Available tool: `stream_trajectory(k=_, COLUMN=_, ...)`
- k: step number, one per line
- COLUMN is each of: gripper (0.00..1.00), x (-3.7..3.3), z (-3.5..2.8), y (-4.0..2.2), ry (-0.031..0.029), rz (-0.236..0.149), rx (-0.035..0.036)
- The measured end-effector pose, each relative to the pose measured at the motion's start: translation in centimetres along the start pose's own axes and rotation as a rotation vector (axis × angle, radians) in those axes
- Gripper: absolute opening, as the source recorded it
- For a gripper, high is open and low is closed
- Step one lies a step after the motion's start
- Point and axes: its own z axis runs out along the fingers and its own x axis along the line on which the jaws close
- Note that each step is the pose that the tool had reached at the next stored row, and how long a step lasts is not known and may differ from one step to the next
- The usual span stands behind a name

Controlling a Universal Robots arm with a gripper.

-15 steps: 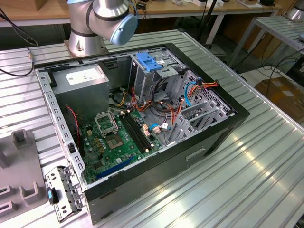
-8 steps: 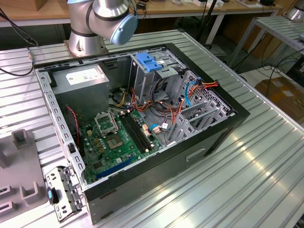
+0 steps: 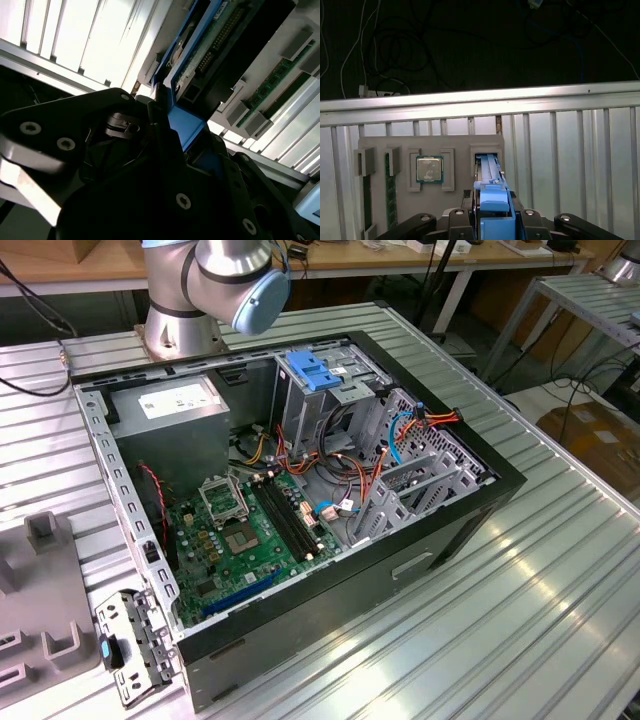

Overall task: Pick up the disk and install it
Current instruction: 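Pick up the disk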

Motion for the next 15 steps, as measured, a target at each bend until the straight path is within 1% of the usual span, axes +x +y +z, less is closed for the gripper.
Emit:
stream_trajectory(k=2, gripper=0.37, x=0.0, z=-0.43, y=-0.01, ry=0.0001, rz=0.0, rx=0.0)
stream_trajectory(k=3, gripper=0.37, x=0.0, z=-0.77, y=-0.02, ry=0.0001, rz=0.0, rx=0.0003)
stream_trajectory(k=5, gripper=0.37, x=-0.01, z=-1.25, y=-0.03, ry=0.0, rz=0.0, rx=0.0006)
stream_trajectory(k=7, gripper=0.37, x=-0.01, z=-1.97, y=-0.04, ry=0.0, rz=0.0, rx=0.0009)
stream_trajectory(k=8, gripper=0.37, x=-0.01, z=-2.18, y=-0.05, ry=0.0, rz=0.0, rx=0.0011)
stream_trajectory(k=9, gripper=0.37, x=-0.01, z=-2.54, y=-0.05, ry=0.0, rz=0.0, rx=0.0012)
stream_trajectory(k=11, gripper=0.37, x=-0.02, z=-3.63, y=-0.08, ry=-0.0001, rz=0.0, rx=0.0016)
stream_trajectory(k=12, gripper=0.37, x=-0.02, z=-3.97, y=-0.08, ry=0.0, rz=0.0, rx=0.0017)
stream_trajectory(k=13, gripper=0.37, x=-0.02, z=-4.19, y=-0.09, ry=0.0, rz=0.0, rx=0.0018)
stream_trajectory(k=15, gripper=0.37, x=-0.02, z=-4.24, y=-0.09, ry=-0.0002, rz=0.0, rx=0.0023)
